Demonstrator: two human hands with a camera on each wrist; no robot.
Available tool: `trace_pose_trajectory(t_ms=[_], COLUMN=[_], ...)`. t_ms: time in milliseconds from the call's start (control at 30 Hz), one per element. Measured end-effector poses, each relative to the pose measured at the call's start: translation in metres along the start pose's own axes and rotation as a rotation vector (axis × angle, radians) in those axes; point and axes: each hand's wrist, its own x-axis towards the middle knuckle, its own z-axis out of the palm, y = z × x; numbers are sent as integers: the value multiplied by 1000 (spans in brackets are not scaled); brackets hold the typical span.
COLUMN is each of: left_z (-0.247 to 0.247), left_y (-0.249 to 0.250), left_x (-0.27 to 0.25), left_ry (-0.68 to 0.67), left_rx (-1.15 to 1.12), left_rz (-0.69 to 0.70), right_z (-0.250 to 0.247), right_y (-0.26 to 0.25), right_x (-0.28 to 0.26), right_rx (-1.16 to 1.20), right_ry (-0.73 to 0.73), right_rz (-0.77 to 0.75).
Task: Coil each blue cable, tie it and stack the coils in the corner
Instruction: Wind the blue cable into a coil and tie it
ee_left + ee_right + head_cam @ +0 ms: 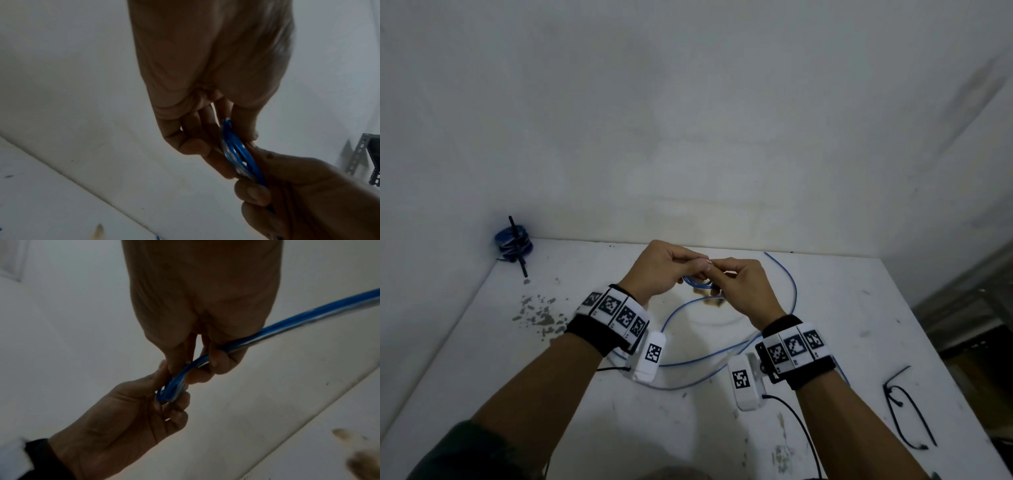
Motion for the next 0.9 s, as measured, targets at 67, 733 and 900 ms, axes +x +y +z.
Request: trace_pose_trajectory(t_ms=[67,733,900], left_z=[3,11,9], left_y=[-2,-5,2], left_x=[-1,-5,0], left_ry=[21,84,122], left_rx=[-72,-34,-119], left_rz=[-54,162,47], right_z=[-3,-32,-33], right_y=[2,-27,-28], right_x=[0,9,3], right_rx=[-69,177,-141], right_ry=[-26,-298,-188], right_rz=[-35,454,71])
